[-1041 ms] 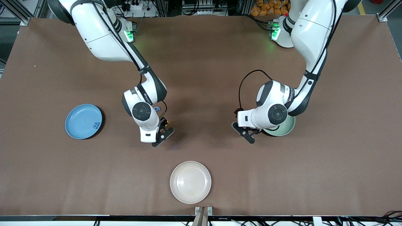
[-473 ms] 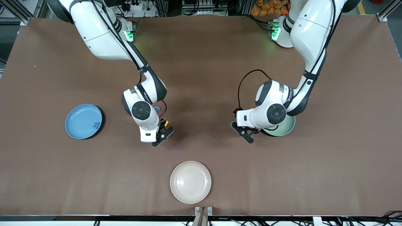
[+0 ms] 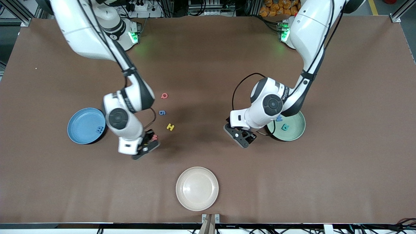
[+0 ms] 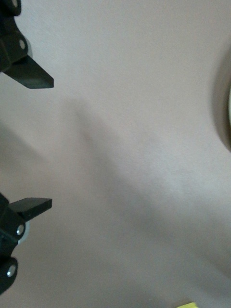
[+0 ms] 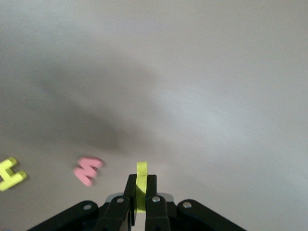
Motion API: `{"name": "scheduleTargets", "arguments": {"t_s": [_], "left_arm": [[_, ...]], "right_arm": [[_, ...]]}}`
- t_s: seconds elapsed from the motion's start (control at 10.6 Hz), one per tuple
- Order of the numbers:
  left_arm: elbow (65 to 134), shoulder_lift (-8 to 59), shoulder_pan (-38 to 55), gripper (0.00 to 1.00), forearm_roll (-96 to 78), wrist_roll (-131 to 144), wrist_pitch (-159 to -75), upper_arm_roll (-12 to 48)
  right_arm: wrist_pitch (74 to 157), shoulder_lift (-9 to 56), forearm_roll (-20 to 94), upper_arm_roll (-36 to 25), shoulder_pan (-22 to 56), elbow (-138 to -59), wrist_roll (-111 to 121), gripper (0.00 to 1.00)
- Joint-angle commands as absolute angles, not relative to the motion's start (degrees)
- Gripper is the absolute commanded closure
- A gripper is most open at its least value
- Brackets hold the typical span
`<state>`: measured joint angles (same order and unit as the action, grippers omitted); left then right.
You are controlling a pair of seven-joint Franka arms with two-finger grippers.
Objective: Sort upper and lower case letters into plates
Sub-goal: 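Drop the d in the blue plate while the left gripper reaches the H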
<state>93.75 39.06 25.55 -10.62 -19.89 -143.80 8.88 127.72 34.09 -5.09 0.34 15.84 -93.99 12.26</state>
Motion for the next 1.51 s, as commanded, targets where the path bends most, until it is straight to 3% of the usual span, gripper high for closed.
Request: {"name": "scheduleTargets", "arguments": {"t_s": [0.0,0.28,0.76,0.95,1.04,1.14,1.42], "left_arm": [[87.5,44.6,29.3,0.0,-11.4,-18.4,-151.2,8.6],[78.8,51.1,36.3,0.0,-11.3,-12.6,-162.5,7.9],[75.0,59.0,47.2,0.0,-11.5,-8.5,-188.5,1.8],[73.3,61.2,49.4,0.0,-11.6,-7.8,-189.7,1.0],[72.0,63.2,51.3,0.0,-11.6,-5.6,-190.3,0.9],[70.8,64.7,52.8,0.0,-11.6,-2.7,-190.4,0.6],[70.6,67.3,60.4,0.0,-11.6,7.4,-190.5,-8.5]], "right_arm": [[119.2,28.9,-2.2,1.1,9.0,-93.4,10.5,1.0],[112.4,25.2,-2.6,0.9,-0.6,-97.7,11.1,1.0],[124.2,19.6,-4.7,0.3,-7.0,-112.5,11.2,1.0],[126.6,20.1,-7.2,0.4,-9.6,-114.0,11.3,1.0],[126.4,20.4,-7.2,0.4,-10.9,-113.8,10.7,0.59],[126.5,20.6,-7.3,0.4,-12.6,-113.7,11.0,0.01],[128.0,22.0,-8.4,0.4,-13.2,-113.6,11.0,0.0]]}}
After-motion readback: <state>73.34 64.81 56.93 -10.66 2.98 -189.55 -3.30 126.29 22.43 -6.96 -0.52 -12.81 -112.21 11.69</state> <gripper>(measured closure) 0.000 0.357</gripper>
